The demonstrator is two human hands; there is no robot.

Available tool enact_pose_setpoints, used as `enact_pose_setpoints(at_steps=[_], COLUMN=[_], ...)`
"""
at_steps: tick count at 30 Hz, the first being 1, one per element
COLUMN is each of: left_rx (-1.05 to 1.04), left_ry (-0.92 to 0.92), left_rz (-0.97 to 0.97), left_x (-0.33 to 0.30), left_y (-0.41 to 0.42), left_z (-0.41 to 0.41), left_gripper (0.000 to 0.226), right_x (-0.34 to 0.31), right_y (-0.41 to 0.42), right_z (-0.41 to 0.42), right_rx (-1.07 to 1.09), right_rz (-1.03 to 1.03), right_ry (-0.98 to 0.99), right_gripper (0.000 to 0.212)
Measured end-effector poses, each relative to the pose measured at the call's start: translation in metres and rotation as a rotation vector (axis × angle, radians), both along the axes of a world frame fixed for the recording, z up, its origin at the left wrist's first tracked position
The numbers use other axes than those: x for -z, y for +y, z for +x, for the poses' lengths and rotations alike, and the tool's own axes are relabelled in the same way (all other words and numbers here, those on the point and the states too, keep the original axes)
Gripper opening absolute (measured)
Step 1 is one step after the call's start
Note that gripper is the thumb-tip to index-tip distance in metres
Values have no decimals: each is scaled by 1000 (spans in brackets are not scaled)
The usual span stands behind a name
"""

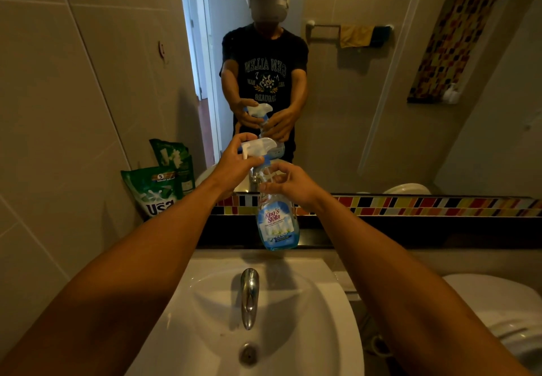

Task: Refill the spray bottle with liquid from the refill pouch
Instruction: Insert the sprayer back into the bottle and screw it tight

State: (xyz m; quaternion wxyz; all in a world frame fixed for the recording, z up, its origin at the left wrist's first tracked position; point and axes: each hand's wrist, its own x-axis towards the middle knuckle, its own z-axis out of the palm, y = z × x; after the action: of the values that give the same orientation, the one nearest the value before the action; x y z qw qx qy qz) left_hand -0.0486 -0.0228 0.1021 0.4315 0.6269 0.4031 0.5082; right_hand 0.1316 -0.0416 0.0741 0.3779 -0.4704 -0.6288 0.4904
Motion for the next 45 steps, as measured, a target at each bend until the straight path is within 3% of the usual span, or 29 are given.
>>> enact_pose_setpoints(at_steps=[3, 14, 29, 45], left_rx=[16, -10, -28, 47], left_ry=[-62, -44, -16, 6], left_rz=[27, 18, 93, 30], left_x=[2, 3, 6, 7], left_y=[-2, 1, 4, 4], left_z=[4, 3, 0, -5], left_gripper=[53, 52, 51, 54], right_x=[-1, -1, -1, 7], right_y=[0, -2, -3, -2], right_z=[-2, -1, -6, -2], right_rx=[-5, -5, -4, -28], right_rz=[3, 20, 34, -25], right_ry=[1, -16, -19, 19], right_gripper=[44, 36, 44, 45])
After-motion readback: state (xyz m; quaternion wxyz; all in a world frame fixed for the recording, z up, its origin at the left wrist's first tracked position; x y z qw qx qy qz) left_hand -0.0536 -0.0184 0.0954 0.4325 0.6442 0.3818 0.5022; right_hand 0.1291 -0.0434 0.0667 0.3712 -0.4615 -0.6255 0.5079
